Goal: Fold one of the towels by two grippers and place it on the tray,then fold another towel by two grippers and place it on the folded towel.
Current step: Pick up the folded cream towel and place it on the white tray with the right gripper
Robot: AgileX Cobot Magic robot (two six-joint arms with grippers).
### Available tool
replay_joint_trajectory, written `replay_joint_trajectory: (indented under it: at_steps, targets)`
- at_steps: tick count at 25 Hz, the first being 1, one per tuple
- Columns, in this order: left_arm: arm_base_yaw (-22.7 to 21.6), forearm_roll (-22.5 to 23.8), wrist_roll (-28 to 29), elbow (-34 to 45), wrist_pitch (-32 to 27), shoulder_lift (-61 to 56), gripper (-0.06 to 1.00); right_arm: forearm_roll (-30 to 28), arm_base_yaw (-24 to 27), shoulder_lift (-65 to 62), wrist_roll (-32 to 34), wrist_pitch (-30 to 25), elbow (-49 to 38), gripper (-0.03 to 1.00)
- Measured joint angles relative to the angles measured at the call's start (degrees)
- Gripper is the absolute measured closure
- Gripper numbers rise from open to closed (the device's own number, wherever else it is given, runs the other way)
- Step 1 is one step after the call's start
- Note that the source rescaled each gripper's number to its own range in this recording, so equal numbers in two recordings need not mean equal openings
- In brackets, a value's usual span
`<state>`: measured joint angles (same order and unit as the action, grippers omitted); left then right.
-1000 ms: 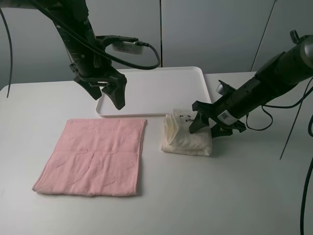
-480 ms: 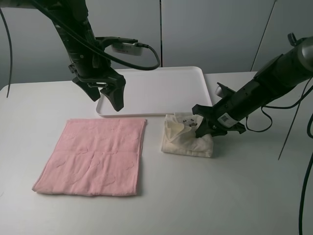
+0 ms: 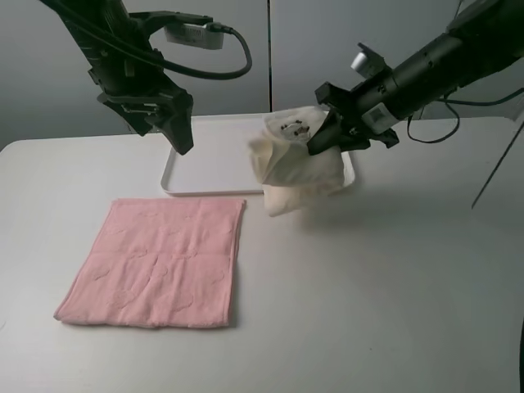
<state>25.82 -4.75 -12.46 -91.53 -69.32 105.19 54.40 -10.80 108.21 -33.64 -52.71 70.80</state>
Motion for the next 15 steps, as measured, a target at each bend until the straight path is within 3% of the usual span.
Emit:
replay_joint_trajectory:
  at_steps: [7,15]
  targets:
    - [0.0,1.1,0.2,0.0,0.0,-1.3,-0.05,0.0,0.0,5.8,7.3,-7.0,15.8,0.86]
    - [0.0,1.2,0.2,0.0,1.1,-1.4,-0.05,7.6,-2.9,17.3,9.9,-8.5,31.9,0.86]
